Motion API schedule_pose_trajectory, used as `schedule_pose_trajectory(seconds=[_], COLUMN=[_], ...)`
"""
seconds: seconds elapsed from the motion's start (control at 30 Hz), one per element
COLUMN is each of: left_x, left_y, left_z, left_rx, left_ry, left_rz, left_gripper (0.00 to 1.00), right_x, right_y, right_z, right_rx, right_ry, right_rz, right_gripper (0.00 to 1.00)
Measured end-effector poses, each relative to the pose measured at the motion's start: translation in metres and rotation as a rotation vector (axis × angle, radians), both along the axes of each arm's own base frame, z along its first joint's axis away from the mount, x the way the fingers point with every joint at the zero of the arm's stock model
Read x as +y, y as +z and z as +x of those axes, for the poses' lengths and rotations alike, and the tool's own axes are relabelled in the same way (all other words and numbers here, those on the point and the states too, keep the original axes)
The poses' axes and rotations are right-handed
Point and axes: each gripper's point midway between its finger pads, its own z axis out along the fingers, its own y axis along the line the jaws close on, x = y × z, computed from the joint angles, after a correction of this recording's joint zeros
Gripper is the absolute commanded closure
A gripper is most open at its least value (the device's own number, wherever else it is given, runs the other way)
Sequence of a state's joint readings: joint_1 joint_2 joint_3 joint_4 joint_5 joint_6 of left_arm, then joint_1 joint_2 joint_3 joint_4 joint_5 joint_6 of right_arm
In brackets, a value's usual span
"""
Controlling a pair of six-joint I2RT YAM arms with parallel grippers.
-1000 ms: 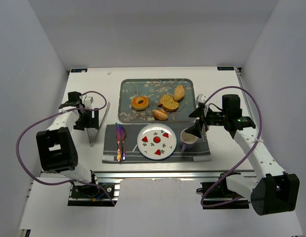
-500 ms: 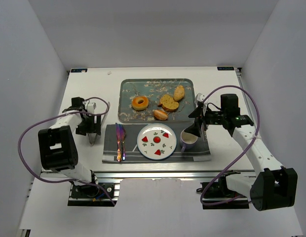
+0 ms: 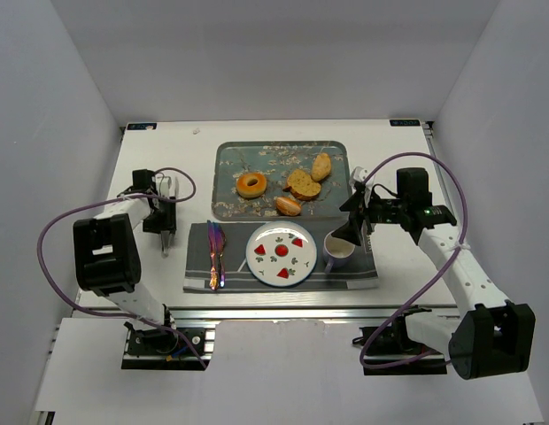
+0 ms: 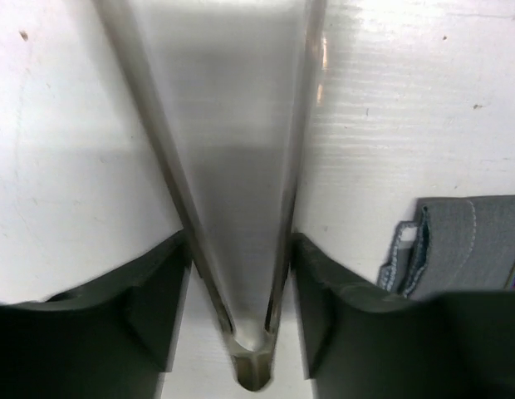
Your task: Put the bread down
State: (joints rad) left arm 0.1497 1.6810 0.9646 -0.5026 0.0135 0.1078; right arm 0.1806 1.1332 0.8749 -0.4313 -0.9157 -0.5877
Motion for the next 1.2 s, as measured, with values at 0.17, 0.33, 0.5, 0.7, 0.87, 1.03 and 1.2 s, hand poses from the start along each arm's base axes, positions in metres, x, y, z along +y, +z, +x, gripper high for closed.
schedule_pose_trajectory(seconds=[0.17,0.33,0.5,0.7,0.87,1.03,1.2], left_x=[-0.002,-0.016,-0.058,-0.134,-0.159,-0.162,-0.165], left_y=[0.001,0.019,0.09,0.13,0.115,0.117,0.118], left_z=[0.004,-0.007,0.005,-0.002,-0.01,-0.006,-0.001], left_rx=[-0.036,-0.073,-0.292,-0.354,-0.237,-0.213,-0.21], left_ry=[0.012,0.037,0.023,-0.057,-0.053,-0.032,-0.03], left_rz=[-0.01,-0.077,-0.219,-0.456,-0.536,-0.554,-0.567], left_gripper=[0.72,0.9,0.72,0.57,0.53,0.52,0.51], right_x=[-0.001,-0.003,-0.005,-0.005,-0.006,-0.006,-0.008], right_y=[0.001,0.001,0.007,0.012,0.018,0.021,0.023], right_z=[-0.003,-0.006,-0.007,-0.009,-0.011,-0.014,-0.015], right_rx=[0.004,0.001,-0.023,-0.046,-0.069,-0.087,-0.098], right_ry=[-0.001,0.002,-0.002,-0.002,-0.002,-0.003,-0.008], right_rz=[-0.003,-0.008,-0.005,-0.002,0.001,0.004,0.006], right_gripper=[0.11,0.11,0.11,0.11,0.11,0.11,0.11])
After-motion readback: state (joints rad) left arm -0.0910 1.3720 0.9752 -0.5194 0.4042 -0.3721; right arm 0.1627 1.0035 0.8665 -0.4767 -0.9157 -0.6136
